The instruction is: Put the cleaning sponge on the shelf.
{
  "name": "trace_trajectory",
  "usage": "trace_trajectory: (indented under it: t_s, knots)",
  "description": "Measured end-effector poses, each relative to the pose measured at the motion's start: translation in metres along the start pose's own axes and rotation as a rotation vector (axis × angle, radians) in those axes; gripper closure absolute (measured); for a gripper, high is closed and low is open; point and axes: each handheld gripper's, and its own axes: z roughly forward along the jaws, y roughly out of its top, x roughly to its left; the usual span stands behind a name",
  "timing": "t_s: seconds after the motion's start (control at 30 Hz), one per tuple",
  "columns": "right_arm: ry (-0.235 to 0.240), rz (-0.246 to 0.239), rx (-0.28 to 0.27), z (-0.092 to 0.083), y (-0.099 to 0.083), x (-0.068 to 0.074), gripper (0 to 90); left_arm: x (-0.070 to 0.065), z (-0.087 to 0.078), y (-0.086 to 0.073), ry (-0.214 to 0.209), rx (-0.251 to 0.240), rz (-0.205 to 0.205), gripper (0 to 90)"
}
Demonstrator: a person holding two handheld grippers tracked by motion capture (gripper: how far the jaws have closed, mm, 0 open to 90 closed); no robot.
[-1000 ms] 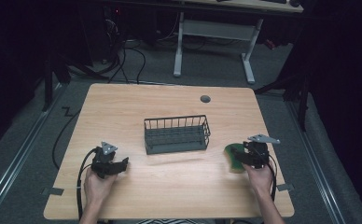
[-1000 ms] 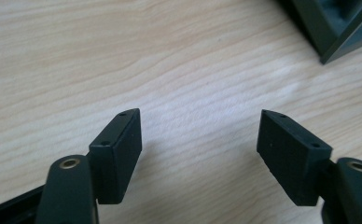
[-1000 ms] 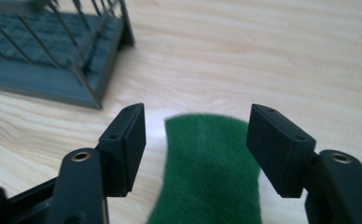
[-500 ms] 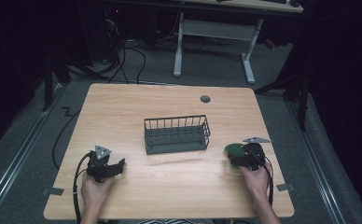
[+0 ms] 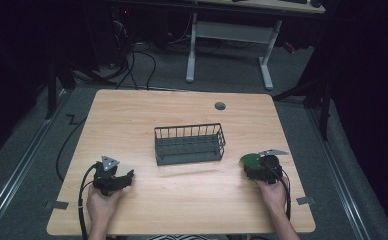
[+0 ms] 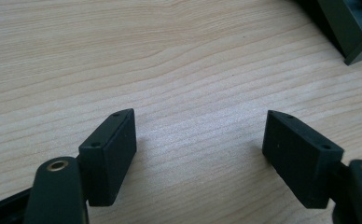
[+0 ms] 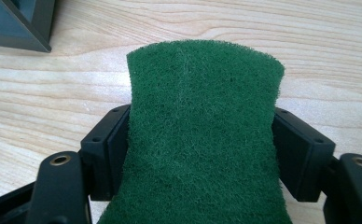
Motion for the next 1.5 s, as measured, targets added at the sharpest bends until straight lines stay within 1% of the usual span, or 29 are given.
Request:
trace_trajectory:
  t_s: [0.13, 0.37, 0.4, 0.47, 0.63, 0.77, 0.8, 0.93, 1.03, 1.13, 1.17, 1.2, 1.23, 1.27, 1.33, 1.5]
  knots:
    - [0.008, 0.007, 0.005, -0.002, 0.000, -0.001, 30.4, 0.000, 0.000, 0.000, 0.000, 0.000, 0.000, 26.5]
    - [0.035, 0.001, -0.015, -0.008, 0.004, -0.003, 31.0, 0.000, 0.000, 0.000, 0.000, 0.002, 0.003, 26.4]
    - [0.040, -0.006, -0.023, -0.010, 0.006, -0.003, 31.0, 0.000, 0.000, 0.000, 0.000, 0.002, 0.003, 26.4]
    - [0.050, -0.005, -0.034, -0.013, 0.008, -0.004, 31.0, 0.000, 0.000, 0.000, 0.000, 0.002, 0.003, 26.4]
    - [0.056, -0.018, -0.072, -0.023, 0.015, -0.002, 31.1, 0.000, 0.000, 0.000, 0.002, 0.002, 0.002, 26.4]
    - [0.089, -0.016, -0.105, -0.033, 0.024, -0.002, 31.1, -0.001, 0.000, 0.000, 0.005, 0.000, 0.000, 26.3]
    - [0.095, -0.024, -0.110, -0.034, 0.027, -0.001, 31.2, -0.001, 0.000, 0.000, 0.006, 0.000, 0.001, 26.3]
    - [0.095, -0.047, -0.121, -0.040, 0.036, 0.004, 31.2, -0.001, 0.000, 0.000, 0.005, 0.003, 0.003, 26.4]
    - [0.089, -0.080, -0.131, -0.045, 0.044, 0.007, 31.1, -0.001, 0.000, 0.000, 0.004, 0.001, 0.001, 26.4]
    - [0.098, -0.084, -0.146, -0.050, 0.052, 0.009, 31.1, -0.001, 0.000, 0.000, 0.003, 0.000, 0.003, 26.7]
    - [0.114, -0.068, -0.152, -0.052, 0.057, 0.009, 31.1, -0.002, 0.000, 0.000, 0.002, -0.004, 0.004, 27.8]
    - [0.141, -0.047, -0.164, -0.053, 0.061, 0.011, 31.1, -0.002, -0.001, 0.000, -0.002, -0.006, 0.008, 29.6]
    - [0.168, -0.038, -0.177, -0.054, 0.065, 0.013, 31.1, -0.002, -0.001, -0.001, -0.007, -0.006, 0.012, 30.8]
    - [0.174, -0.046, -0.182, -0.055, 0.069, 0.017, 31.1, -0.002, -0.001, -0.001, -0.009, -0.006, 0.011, 30.8]
    - [0.175, -0.079, -0.188, -0.057, 0.077, 0.025, 31.1, -0.002, -0.001, -0.001, -0.008, -0.007, 0.012, 30.8]
    - [0.196, -0.102, -0.200, -0.061, 0.093, 0.038, 31.2, -0.002, -0.001, -0.001, -0.007, -0.007, 0.012, 30.8]
